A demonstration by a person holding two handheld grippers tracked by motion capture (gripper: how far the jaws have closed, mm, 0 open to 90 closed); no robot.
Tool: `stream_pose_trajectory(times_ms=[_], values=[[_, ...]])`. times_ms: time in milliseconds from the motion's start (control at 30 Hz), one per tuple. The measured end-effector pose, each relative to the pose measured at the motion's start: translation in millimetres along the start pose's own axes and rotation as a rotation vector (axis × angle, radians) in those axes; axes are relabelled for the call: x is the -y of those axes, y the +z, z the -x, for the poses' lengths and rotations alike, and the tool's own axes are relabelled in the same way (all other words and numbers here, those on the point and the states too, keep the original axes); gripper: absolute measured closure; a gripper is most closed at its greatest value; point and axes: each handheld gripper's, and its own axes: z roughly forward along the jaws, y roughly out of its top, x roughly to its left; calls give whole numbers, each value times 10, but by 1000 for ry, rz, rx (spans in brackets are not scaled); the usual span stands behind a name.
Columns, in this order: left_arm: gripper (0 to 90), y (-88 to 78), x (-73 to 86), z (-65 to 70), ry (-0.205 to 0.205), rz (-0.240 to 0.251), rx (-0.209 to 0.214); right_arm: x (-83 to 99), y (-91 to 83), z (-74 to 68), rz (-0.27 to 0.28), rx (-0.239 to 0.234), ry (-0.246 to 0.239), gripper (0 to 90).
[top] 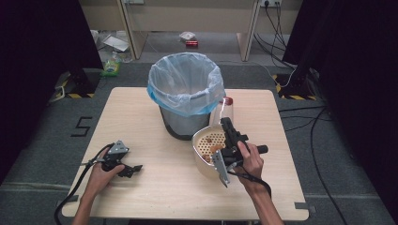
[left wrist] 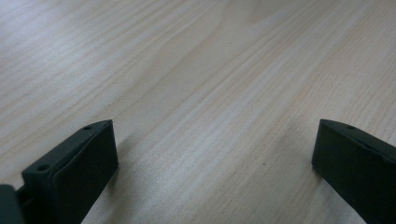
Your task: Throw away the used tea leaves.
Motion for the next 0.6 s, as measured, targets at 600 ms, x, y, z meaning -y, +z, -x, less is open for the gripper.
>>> stream_pose_trajectory(times_ms=[600], values=[[0,0,0,1,0,0,0,99,-148,-109,5,19,-69,878]])
